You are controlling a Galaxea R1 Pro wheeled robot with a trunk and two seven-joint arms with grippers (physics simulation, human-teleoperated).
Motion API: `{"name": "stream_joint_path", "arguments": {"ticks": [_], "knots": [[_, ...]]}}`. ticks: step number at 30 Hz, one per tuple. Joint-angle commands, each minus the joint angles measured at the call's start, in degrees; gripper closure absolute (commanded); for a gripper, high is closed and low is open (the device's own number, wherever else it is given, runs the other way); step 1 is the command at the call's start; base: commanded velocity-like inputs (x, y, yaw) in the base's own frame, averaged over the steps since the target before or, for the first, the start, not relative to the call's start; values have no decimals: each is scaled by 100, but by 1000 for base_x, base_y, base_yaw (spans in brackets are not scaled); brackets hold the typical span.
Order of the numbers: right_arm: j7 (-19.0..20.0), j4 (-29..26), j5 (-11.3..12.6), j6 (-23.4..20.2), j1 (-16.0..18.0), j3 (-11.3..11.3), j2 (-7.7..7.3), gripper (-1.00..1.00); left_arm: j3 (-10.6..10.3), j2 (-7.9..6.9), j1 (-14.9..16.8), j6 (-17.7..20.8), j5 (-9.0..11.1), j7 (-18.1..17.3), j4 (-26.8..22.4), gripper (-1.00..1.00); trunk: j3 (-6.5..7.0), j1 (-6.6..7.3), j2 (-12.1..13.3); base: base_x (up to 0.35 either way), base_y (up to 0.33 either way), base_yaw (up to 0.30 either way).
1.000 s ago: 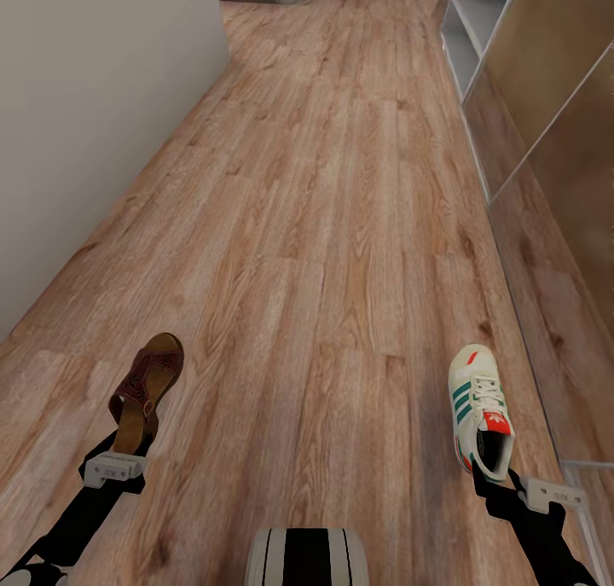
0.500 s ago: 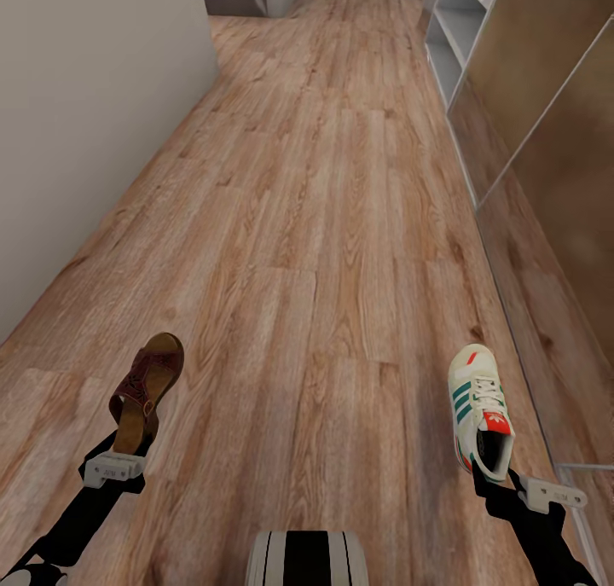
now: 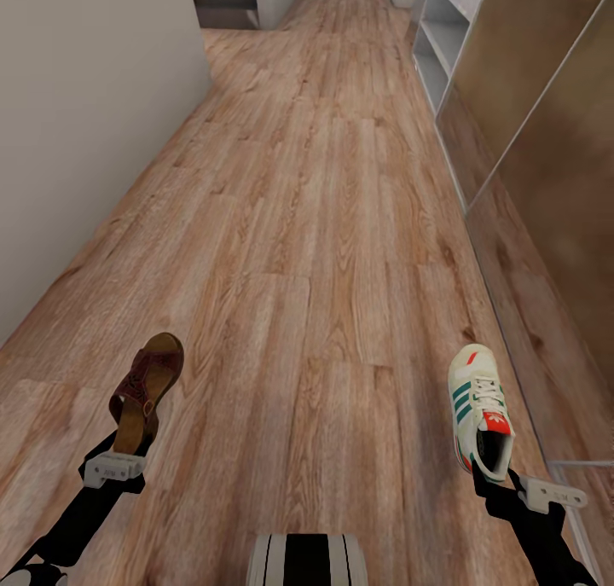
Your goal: Pick up the two gym shoes and the two sandals from the corridor floor and place them onto the hallstand (shoe rack) in the corridor, making sure they are on the rack and not on the floor. Arrange them so the two gym shoes are next to each other and the two sandals are next to each other.
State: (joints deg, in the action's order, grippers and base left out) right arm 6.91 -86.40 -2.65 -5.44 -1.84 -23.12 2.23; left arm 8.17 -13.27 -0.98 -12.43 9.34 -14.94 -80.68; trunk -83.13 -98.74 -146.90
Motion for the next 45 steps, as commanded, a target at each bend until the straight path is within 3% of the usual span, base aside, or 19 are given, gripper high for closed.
{"name": "stream_joint_path", "arguments": {"ticks": [1, 17, 45], "knots": [[-6, 0, 9, -1, 0, 0, 1, 100, 0, 0, 0, -1, -10, -1, 0, 100, 9, 0, 0, 1, 11, -69], [-6, 0, 9, -1, 0, 0, 3, 100, 0, 0, 1, -4, -8, -2, 0, 100, 148, 0, 0, 0, 121, -68], [3, 0, 3, -1, 0, 0, 6, 100, -3, 0, 1, -5, -29, 1, 0, 100, 390, 0, 0, 0, 9, -68]]}}
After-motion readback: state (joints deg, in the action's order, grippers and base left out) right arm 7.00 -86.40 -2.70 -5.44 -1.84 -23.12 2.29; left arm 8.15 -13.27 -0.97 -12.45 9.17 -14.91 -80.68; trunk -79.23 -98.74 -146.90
